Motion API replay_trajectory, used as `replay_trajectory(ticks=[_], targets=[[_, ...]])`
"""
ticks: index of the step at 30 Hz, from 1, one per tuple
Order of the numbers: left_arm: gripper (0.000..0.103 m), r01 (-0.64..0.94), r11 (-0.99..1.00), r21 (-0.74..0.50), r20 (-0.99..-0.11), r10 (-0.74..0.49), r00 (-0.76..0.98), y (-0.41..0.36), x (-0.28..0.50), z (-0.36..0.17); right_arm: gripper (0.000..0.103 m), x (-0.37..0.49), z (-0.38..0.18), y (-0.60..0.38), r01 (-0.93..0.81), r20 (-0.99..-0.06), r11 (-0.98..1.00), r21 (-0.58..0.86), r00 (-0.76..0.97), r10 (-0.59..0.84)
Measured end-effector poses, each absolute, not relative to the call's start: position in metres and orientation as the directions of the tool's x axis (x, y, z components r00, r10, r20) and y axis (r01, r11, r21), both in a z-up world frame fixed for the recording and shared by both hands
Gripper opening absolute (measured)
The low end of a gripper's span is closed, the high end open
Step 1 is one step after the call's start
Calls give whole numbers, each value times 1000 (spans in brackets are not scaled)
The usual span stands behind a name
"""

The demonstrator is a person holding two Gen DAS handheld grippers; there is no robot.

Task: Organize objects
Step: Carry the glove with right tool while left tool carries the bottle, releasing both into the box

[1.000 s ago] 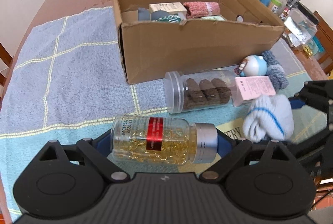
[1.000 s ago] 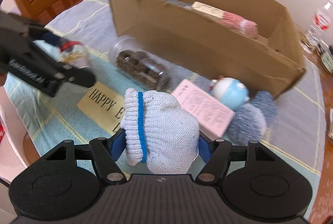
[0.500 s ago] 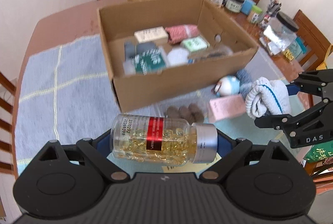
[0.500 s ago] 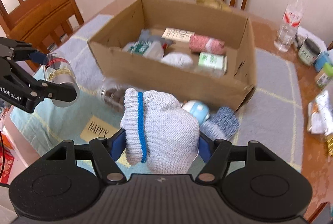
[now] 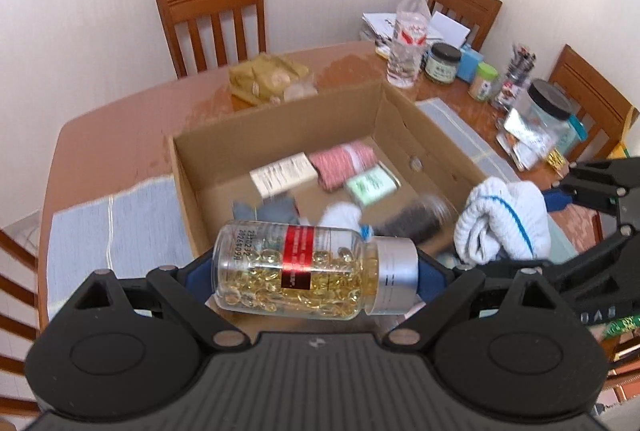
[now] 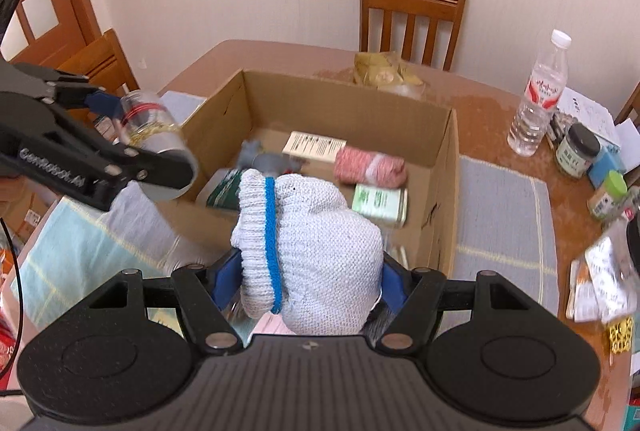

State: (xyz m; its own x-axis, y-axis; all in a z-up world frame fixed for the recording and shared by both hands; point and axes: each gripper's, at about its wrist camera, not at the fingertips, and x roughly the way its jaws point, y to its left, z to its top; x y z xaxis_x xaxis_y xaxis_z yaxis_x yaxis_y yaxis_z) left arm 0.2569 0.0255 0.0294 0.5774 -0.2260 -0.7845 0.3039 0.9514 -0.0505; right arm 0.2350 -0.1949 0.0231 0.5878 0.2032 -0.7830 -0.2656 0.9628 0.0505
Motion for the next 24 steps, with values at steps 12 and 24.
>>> replay_trajectory(ticks=[12,24], targets=[[94,261,965,-35,-774,-192,604,27,347,24,95,308,29,-202,-231,-740,973,0,655,156],[95,189,982,5,-814,-106,571,29,387,-3,102,306,28,-225,-185,-750,982,34,644,148]])
